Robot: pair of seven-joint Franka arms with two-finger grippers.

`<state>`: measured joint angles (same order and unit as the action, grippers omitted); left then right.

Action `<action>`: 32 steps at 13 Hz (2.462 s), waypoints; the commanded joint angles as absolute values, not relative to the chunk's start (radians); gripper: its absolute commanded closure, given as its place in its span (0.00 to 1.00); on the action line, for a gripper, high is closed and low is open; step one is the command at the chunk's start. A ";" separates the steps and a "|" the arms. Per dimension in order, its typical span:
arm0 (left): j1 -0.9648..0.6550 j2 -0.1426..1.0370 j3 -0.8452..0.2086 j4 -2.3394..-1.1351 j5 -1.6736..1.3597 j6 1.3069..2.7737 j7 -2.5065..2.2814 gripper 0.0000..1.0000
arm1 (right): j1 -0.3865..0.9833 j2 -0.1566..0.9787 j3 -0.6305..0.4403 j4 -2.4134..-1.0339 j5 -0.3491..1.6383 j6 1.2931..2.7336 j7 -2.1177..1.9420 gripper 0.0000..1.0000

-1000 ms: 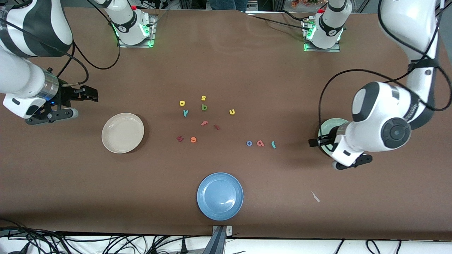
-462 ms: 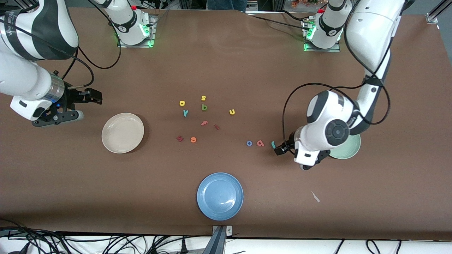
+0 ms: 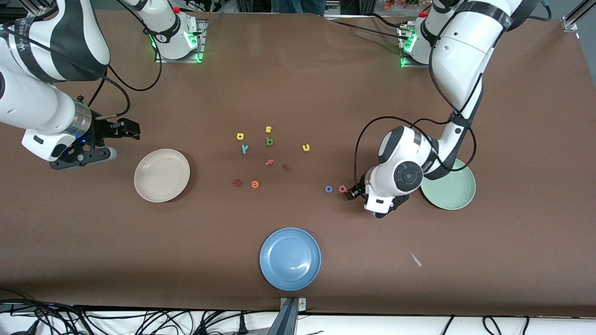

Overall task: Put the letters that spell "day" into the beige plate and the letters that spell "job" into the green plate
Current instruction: 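Grasp the cyan j with the left gripper while the right gripper reaches letters, then drop the cyan j onto the green plate with the left gripper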

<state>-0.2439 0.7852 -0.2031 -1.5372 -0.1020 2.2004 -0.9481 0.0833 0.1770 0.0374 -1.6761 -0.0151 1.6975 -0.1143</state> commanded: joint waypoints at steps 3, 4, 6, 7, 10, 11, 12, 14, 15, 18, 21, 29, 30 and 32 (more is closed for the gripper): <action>-0.253 0.770 -0.193 -1.635 -0.117 2.342 -0.942 0.23 | 0.112 0.196 0.047 -1.680 0.063 1.765 -0.027 0.00; -0.253 0.770 -0.192 -1.635 -0.117 2.342 -0.942 0.32 | 0.110 0.201 0.096 -1.681 0.075 1.791 0.010 0.00; -0.253 0.770 -0.192 -1.635 -0.115 2.342 -0.940 0.55 | 0.112 0.215 0.135 -1.684 0.078 1.830 0.078 0.00; -0.252 0.770 -0.192 -1.635 -0.115 2.342 -0.940 0.68 | 0.112 0.224 0.155 -1.687 0.078 1.853 0.098 0.00; -0.249 0.770 -0.192 -1.635 -0.115 2.339 -0.940 0.57 | 0.112 0.245 0.208 -1.748 0.078 1.958 0.158 0.00; -0.250 0.770 -0.190 -1.635 -0.115 2.339 -0.940 0.43 | 0.112 0.248 0.228 -1.784 0.078 2.018 0.202 0.00; -0.249 0.769 -0.190 -1.634 -0.115 2.339 -0.940 0.43 | 0.112 0.262 0.245 -1.813 0.078 2.067 0.239 0.00; -0.247 0.770 -0.186 -1.629 -0.104 2.339 -0.939 0.45 | 0.112 0.291 0.296 -1.850 0.077 2.132 0.287 0.00; -0.245 0.770 -0.187 -1.629 -0.075 2.339 -0.940 0.51 | 0.115 0.301 0.310 -1.874 0.071 2.157 0.337 0.00; -0.245 0.770 -0.187 -1.631 -0.071 2.336 -0.948 0.96 | 0.118 0.316 0.359 -1.985 0.057 2.307 0.382 0.00; -0.242 0.765 -0.187 -1.628 -0.071 2.333 -0.946 1.00 | 0.152 0.321 0.360 -2.067 0.028 2.390 0.405 0.00; -0.086 0.577 -0.190 -1.621 -0.071 1.897 -0.691 1.00 | 0.156 0.322 0.365 -2.121 -0.170 2.361 0.528 0.00; -0.065 0.562 -0.187 -1.629 -0.068 1.829 -0.637 1.00 | 0.156 0.322 0.364 -2.123 -0.170 2.361 0.528 0.00; 0.013 0.549 -0.189 -1.640 -0.031 1.761 -0.519 1.00 | 0.158 0.339 0.364 -2.134 -0.170 2.367 0.531 0.00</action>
